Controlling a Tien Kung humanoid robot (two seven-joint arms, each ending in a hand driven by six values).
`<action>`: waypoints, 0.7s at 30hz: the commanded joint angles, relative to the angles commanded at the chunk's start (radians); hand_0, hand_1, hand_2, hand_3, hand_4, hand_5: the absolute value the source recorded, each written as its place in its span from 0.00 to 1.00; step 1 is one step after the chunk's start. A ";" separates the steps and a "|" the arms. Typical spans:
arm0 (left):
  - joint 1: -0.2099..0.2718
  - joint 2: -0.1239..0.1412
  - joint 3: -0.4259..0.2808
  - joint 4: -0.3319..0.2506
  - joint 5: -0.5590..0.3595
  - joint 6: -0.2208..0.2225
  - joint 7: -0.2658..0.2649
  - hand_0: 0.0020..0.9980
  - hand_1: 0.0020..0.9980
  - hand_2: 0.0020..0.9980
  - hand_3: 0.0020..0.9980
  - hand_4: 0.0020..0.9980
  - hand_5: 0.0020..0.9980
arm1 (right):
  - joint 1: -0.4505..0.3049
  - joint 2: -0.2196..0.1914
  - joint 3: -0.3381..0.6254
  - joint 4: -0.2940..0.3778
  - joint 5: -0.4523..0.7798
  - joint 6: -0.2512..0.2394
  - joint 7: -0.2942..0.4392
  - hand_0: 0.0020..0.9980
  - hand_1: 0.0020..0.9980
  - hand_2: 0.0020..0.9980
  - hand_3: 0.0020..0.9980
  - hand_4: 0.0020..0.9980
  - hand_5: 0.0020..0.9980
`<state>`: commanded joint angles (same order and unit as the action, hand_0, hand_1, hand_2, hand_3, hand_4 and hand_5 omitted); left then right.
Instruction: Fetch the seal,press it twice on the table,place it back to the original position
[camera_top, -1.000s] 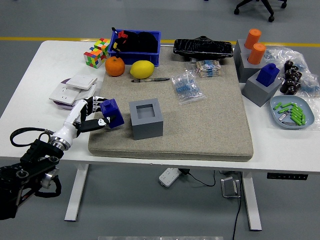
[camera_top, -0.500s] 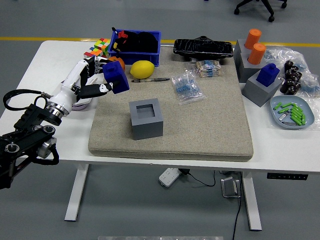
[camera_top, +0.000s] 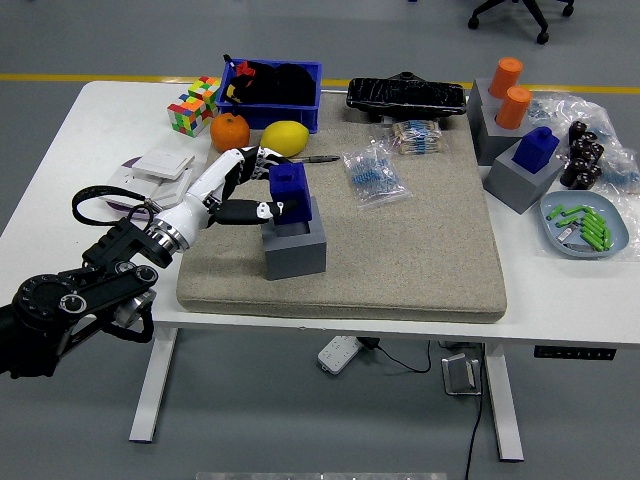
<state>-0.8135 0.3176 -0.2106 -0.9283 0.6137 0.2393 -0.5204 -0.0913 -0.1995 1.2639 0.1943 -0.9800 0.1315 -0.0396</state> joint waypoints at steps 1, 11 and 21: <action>-0.002 -0.004 0.008 0.006 -0.003 0.000 0.000 0.66 0.48 0.41 0.55 0.67 0.00 | 0.000 0.000 -0.001 0.000 0.000 0.000 0.000 0.74 0.69 0.66 0.62 0.74 0.52; -0.014 -0.027 0.034 0.049 -0.016 0.004 -0.002 0.66 0.48 0.41 0.55 0.68 0.00 | 0.004 -0.001 -0.001 0.000 0.003 0.000 0.000 0.74 0.69 0.66 0.62 0.73 0.52; -0.013 -0.025 0.053 0.066 -0.008 0.012 0.004 0.66 0.48 0.41 0.55 0.68 0.00 | 0.002 -0.002 -0.002 0.000 0.003 0.000 0.000 0.74 0.69 0.66 0.62 0.73 0.52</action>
<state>-0.8264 0.2930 -0.1574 -0.8625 0.6054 0.2516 -0.5167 -0.0896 -0.2013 1.2616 0.1939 -0.9765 0.1318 -0.0396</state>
